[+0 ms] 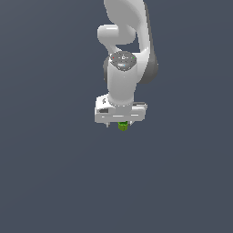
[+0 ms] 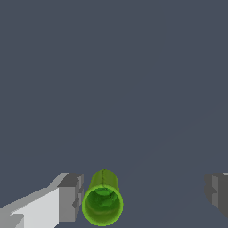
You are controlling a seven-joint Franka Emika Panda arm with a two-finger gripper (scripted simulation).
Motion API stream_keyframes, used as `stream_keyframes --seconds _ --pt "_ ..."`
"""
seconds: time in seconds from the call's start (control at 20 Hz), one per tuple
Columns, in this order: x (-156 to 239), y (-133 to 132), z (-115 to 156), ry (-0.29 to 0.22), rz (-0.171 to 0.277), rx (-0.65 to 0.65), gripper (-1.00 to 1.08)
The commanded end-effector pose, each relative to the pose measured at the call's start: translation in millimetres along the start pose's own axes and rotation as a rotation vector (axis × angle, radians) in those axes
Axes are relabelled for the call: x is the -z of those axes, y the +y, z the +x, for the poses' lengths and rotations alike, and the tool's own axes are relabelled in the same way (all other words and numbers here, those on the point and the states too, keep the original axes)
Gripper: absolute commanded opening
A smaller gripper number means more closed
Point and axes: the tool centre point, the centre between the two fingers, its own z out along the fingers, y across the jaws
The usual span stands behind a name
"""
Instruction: Pick up the object and move it to a goal position.
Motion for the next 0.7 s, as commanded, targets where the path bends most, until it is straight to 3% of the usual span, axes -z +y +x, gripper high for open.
stream_keyframes --seconds 0.0,0.65 --pt "0 0 0 0.0 0.0 0.0 1.0" --pt "0 20 2 0.013 0.015 -0.028 1.0"
